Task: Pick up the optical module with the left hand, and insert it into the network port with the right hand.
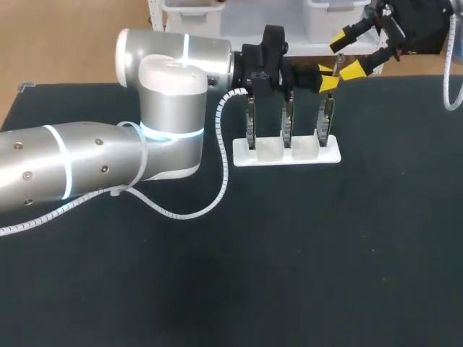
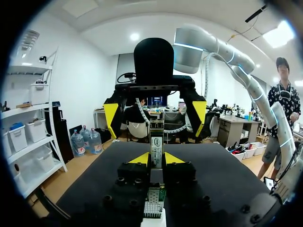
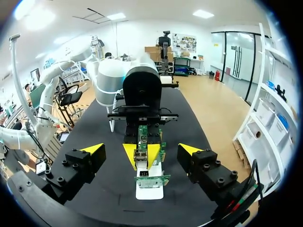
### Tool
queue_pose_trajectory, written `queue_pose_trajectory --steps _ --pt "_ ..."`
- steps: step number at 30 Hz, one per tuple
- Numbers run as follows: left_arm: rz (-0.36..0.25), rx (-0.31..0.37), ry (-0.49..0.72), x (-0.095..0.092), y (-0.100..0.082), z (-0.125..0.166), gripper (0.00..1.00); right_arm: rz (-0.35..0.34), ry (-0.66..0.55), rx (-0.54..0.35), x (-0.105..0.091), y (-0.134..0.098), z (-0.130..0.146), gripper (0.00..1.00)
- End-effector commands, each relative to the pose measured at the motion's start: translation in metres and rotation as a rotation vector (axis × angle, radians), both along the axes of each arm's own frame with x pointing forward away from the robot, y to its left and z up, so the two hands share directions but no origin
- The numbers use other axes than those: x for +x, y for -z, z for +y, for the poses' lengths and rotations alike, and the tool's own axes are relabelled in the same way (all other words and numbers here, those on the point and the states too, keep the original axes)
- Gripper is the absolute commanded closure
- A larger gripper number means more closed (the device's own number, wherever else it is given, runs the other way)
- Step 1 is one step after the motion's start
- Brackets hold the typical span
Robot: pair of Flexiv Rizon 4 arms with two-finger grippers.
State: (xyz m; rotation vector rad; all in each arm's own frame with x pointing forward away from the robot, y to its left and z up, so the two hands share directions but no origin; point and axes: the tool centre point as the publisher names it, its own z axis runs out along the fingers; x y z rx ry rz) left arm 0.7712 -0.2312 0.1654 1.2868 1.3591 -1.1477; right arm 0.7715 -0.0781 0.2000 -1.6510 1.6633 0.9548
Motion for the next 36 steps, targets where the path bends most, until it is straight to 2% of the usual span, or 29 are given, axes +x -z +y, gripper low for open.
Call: queue_pose_trajectory --steps 1,3,4,5,6,25,26,27,28,36 --pt "0.002 0.004 0.005 0.0026 -0.0004 -0.0009 1.0 0.0 0.002 0.001 -0.0006 -0.0004 -0.0002 0.0" --pt "0.002 0.004 0.005 0.0026 -0.0004 -0.0009 1.0 0.003 0.002 0.004 -0.0009 -0.0004 -0.0004 0.0" --pt "0.002 0.004 0.005 0.0026 -0.0004 -0.0009 1.0 0.004 0.003 0.006 -0.001 -0.0004 -0.0005 0.26" --pt "0.002 0.004 0.005 0.0026 -0.0004 -0.0009 1.0 0.011 0.002 0.015 -0.0014 -0.0003 -0.0007 0.82" --pt "0.002 0.004 0.005 0.0026 -0.0004 -0.0009 1.0 0.009 0.001 0.019 -0.0019 -0.0005 -0.0009 1.0" --pt "0.002 0.004 0.005 0.0026 -0.0004 -0.0009 1.0 0.007 0.013 0.022 -0.0051 -0.0003 -0.0045 1.0" --pt "0.002 0.004 0.005 0.0026 -0.0004 -0.0009 0.68 0.007 0.014 0.022 -0.0051 -0.0002 -0.0047 1.0" --pt "0.002 0.004 0.005 0.0026 -0.0004 -0.0009 0.03 0.007 0.015 0.022 -0.0052 -0.0002 -0.0048 1.0" --pt "0.002 0.004 0.005 0.0026 -0.0004 -0.0009 0.0 0.007 0.016 0.021 -0.0054 -0.0002 -0.005 1.0" --pt "0.002 0.004 0.005 0.0026 -0.0004 -0.0009 0.0 0.007 0.02 0.026 -0.006 -0.0001 -0.0055 1.0"
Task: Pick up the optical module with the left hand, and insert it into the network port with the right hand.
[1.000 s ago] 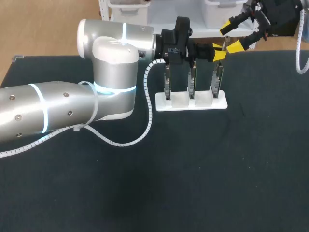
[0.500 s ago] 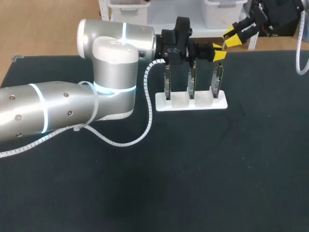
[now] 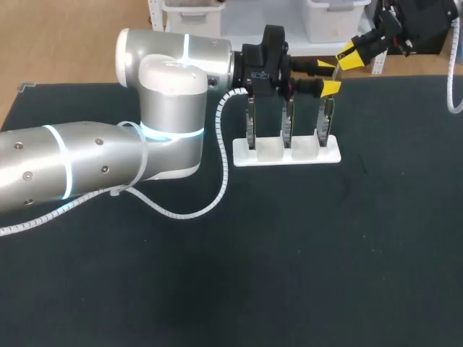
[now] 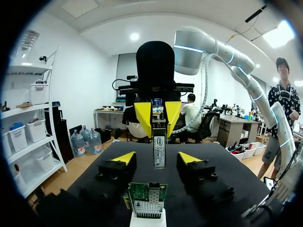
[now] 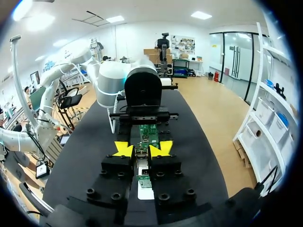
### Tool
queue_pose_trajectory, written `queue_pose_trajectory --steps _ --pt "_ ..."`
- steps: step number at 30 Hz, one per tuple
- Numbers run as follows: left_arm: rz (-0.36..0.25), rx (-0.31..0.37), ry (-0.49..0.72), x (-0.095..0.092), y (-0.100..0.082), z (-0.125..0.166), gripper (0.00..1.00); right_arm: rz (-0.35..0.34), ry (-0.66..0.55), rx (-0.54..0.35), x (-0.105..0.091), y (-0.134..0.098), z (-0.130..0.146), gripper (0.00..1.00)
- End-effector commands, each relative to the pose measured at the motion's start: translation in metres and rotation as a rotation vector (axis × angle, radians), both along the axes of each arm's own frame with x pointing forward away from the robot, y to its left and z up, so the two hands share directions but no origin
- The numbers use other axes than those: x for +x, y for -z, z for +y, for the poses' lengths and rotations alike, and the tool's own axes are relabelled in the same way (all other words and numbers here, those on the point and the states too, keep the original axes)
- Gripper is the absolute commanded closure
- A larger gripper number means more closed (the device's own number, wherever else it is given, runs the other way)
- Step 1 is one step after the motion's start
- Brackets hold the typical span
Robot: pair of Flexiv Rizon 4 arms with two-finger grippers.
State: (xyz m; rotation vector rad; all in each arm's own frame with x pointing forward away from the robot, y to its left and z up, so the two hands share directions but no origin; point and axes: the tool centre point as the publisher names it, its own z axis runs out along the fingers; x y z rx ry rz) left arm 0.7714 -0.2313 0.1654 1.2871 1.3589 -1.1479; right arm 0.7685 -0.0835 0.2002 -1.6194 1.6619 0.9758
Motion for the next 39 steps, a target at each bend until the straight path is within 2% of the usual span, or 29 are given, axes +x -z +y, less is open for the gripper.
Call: queue_pose_trajectory --steps 1,5,8,17,20,22,24,30,34,39 --pt "0.002 0.004 0.005 0.002 0.0 -0.001 0.0 -0.004 0.008 0.002 -0.003 0.0 0.0 1.0" --pt "-0.009 0.009 0.015 0.002 -0.001 -0.001 0.0 -0.006 0.011 0.002 -0.003 0.0 -0.001 1.0" --pt "0.0 0.044 0.012 0.002 -0.004 -0.002 0.0 -0.008 0.016 0.003 -0.003 0.001 -0.002 1.0" --pt "0.031 0.085 0.005 -0.001 -0.008 0.001 0.0 -0.008 0.019 0.005 -0.002 0.002 -0.002 1.0" --pt "0.03 0.127 0.011 -0.004 -0.01 0.002 0.0 -0.008 0.017 0.005 -0.001 0.002 -0.002 1.0" --pt "-0.011 0.152 0.022 -0.007 -0.013 0.004 0.0 -0.007 0.017 0.005 0.0 0.001 -0.002 1.0" --pt "0.002 0.206 0.026 -0.008 -0.014 0.006 0.0 -0.008 0.017 0.004 0.001 0.002 -0.002 1.0" --pt "0.024 0.237 0.022 -0.012 -0.013 0.015 0.0 -0.009 0.017 -0.001 0.003 0.001 -0.002 1.0" --pt "0.042 0.327 0.011 -0.016 -0.011 0.019 0.0 -0.006 0.017 -0.004 0.003 0.001 -0.001 1.0" --pt "0.053 0.368 -0.014 -0.021 -0.008 0.027 0.0 -0.002 0.02 -0.009 0.003 0.002 -0.001 1.0"
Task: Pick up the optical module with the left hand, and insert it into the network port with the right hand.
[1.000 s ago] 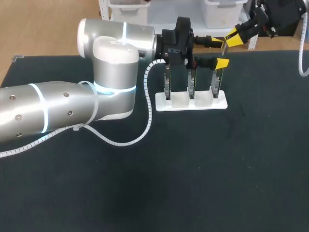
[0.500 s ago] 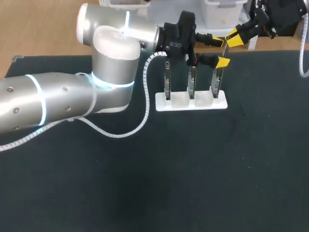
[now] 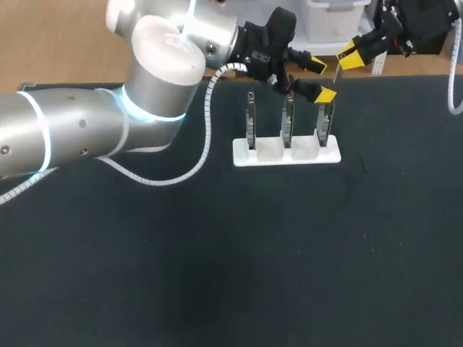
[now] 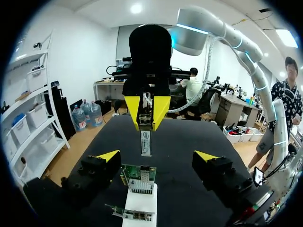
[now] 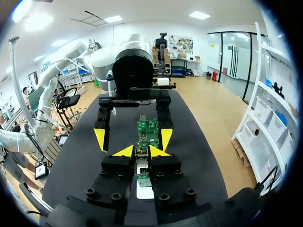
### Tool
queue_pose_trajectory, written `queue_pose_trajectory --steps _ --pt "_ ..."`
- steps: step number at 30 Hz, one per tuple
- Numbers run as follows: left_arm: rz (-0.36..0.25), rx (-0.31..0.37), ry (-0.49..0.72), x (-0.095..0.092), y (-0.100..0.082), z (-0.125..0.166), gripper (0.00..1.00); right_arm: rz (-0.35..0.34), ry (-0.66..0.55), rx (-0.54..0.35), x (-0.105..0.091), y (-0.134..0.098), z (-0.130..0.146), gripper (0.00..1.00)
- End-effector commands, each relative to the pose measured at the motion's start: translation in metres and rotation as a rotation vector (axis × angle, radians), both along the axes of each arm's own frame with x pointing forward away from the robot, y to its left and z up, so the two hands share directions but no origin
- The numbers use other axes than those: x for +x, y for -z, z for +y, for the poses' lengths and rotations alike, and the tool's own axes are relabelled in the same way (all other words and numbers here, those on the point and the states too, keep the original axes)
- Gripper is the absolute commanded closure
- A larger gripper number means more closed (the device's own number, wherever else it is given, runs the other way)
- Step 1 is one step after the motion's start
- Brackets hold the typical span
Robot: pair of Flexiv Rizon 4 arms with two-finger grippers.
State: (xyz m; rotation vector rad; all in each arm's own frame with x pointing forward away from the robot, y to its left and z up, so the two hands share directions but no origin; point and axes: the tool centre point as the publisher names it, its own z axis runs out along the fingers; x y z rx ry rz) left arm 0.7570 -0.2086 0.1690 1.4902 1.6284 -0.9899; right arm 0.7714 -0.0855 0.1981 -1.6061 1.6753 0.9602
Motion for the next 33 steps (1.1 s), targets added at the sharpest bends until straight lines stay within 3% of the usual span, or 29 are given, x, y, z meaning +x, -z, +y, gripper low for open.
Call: queue_pose_trajectory --steps 1,5,8,11,24,33 --pt "0.006 0.051 -0.014 -0.006 -0.004 0.006 0.0 0.001 0.003 -0.006 0.0 0.0 0.0 1.0" --pt "0.02 0.124 -0.014 -0.005 -0.004 0.006 0.0 0.002 0.004 -0.01 0.0 0.0 0.0 1.0" --pt "0.04 0.242 -0.013 -0.004 -0.002 0.001 0.0 0.002 0.005 -0.012 0.0 0.0 0.0 1.0" --pt "0.044 0.274 -0.012 -0.004 0.002 -0.002 0.0 0.002 0.005 -0.013 -0.001 0.0 0.0 1.0" --pt "0.039 0.305 -0.037 -0.004 0.009 0.0 0.0 0.001 0.004 -0.02 -0.003 -0.001 -0.003 1.0" --pt "0.04 0.248 -0.076 -0.008 0.018 0.005 0.0 -0.002 0.008 -0.026 -0.004 -0.002 -0.004 1.0"
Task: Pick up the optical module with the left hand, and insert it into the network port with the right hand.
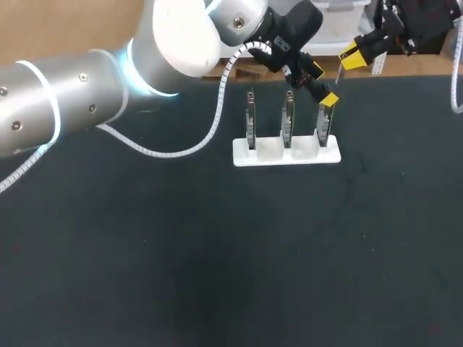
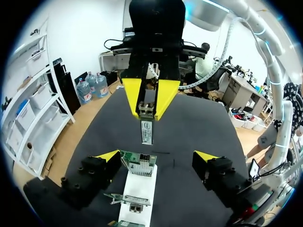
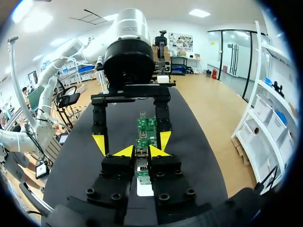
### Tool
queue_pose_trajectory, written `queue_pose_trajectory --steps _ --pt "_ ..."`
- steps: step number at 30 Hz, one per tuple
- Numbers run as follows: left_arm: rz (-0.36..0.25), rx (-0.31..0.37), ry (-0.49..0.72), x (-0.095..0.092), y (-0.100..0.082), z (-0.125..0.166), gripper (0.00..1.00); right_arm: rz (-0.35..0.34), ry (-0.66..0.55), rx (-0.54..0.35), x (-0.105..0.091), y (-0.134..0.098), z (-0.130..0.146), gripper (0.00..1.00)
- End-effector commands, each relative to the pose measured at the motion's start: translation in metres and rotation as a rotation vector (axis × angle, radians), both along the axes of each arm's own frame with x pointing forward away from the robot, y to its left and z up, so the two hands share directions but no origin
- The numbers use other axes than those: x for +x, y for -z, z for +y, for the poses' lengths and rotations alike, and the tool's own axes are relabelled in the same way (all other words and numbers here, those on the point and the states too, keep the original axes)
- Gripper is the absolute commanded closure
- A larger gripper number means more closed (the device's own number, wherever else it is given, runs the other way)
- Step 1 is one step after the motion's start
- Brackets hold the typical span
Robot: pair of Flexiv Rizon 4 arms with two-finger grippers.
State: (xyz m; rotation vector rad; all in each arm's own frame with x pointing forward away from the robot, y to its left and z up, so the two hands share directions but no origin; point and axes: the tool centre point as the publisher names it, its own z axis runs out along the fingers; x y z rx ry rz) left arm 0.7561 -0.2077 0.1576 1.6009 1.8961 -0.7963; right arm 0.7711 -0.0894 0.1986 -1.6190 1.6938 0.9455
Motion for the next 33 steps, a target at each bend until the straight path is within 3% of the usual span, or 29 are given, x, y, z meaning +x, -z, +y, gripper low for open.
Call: queue_pose_trajectory --steps 1,10,33 --pt "-0.012 -0.031 -0.017 -0.007 0.007 0.005 0.0 -0.004 0.007 -0.004 -0.003 -0.001 0.0 1.0" --pt "-0.018 0.025 0.004 -0.006 0.004 0.0 0.0 -0.005 0.003 -0.016 -0.004 -0.002 0.001 1.0" --pt "-0.02 0.004 0.004 0.006 0.011 0.003 0.0 -0.001 -0.001 -0.034 0.001 -0.003 0.001 1.0"
